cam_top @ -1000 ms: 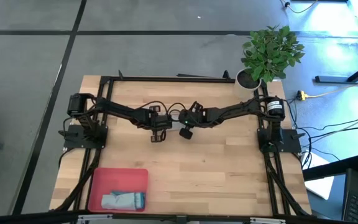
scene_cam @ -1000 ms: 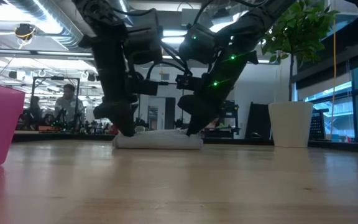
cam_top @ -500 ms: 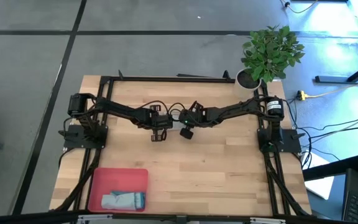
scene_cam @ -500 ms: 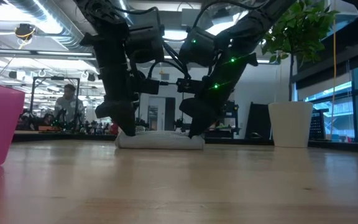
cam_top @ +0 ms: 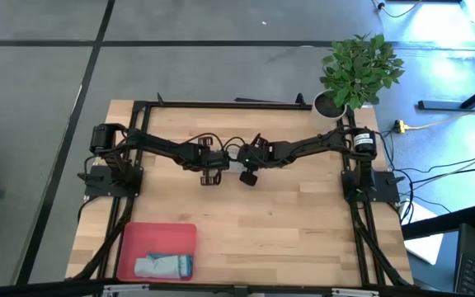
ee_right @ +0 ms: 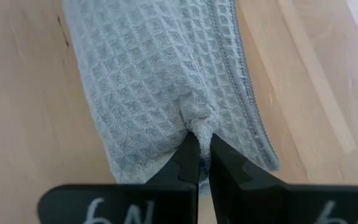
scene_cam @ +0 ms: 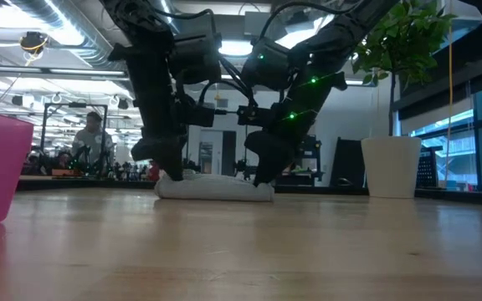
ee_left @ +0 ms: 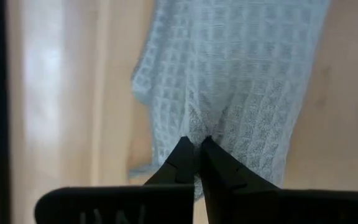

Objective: Roll microfiber towels into tight, uniform cylinder then place into a basket
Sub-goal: Roll the gray towel

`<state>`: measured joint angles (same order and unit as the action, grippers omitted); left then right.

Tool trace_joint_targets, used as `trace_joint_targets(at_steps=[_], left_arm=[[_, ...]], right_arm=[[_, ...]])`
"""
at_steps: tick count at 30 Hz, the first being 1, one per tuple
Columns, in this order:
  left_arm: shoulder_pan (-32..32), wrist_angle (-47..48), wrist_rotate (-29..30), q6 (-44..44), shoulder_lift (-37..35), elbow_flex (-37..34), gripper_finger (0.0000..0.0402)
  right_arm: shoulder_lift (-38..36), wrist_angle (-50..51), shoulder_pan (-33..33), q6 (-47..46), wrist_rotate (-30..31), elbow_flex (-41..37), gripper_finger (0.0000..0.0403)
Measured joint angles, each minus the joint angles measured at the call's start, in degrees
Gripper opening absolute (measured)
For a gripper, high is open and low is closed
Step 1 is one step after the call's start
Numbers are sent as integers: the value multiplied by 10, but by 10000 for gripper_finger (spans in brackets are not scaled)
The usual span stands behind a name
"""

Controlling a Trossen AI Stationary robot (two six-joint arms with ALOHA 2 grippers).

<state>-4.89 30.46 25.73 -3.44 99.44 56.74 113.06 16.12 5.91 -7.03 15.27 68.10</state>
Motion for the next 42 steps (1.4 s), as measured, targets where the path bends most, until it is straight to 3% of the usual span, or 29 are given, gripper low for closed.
trace_joint_targets(at_steps=[6, 16, 31, 42], left_arm=[[0, -4, 27, -10, 0, 6, 0], [-32, -39, 4, -32, 31, 3, 0], [-33, -31, -10, -32, 31, 3, 0], [-33, -27, -17, -32, 26, 2, 0]], right_arm=[[0, 1, 0, 0, -6, 0, 17], [1, 5, 1, -1, -8, -1, 21], [-5, 12, 12, -2, -3, 1, 165], [-58, 205, 11, -42, -14, 5, 180]])
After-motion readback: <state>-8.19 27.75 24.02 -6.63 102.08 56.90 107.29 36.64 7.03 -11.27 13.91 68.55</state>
